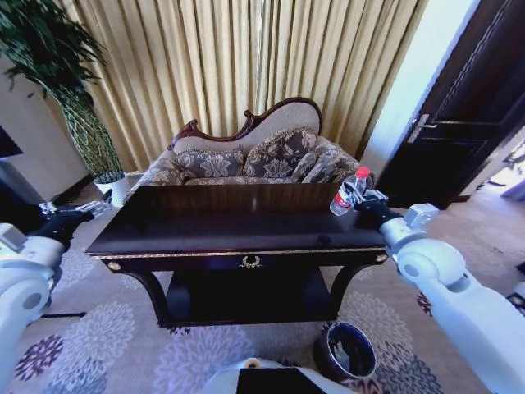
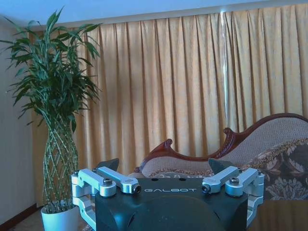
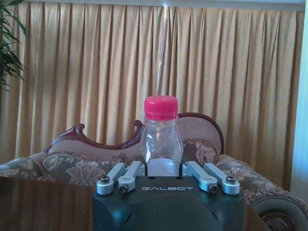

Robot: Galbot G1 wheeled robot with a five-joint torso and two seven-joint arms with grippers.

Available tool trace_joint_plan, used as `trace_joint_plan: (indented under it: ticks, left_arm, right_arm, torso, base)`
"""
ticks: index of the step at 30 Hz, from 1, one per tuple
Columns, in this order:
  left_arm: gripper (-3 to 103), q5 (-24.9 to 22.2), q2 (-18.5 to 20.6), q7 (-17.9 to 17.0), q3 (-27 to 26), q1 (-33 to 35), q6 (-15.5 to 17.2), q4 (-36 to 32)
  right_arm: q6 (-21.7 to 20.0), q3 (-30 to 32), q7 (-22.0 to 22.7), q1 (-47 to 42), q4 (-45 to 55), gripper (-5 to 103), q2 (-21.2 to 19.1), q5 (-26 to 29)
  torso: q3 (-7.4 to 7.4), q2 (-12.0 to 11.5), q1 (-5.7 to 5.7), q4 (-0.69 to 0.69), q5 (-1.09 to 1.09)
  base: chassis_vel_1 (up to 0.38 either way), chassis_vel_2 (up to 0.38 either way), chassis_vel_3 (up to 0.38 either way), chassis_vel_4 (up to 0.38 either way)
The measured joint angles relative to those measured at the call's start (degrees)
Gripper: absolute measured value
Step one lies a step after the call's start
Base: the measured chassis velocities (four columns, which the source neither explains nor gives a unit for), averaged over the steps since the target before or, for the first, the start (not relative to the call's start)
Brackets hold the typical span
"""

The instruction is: Move to the front of the table and place the trash on the table into the trash bin.

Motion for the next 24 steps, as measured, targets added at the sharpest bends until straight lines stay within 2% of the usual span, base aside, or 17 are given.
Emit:
trace_joint_plan:
  ticks: [24]
  left_arm:
    - [100, -0.09, 0.23, -0.04, -0.17, 1.00, -0.23, -0.80]
  right_arm:
    - [0.46, 0.99, -0.33, -0.46, 0.34, 29, 0.52, -1.20]
  torso:
    - [0.00, 0.00, 0.00, 0.00, -0.01]
  base:
    - [0.093, -0.090, -0.092, 0.091]
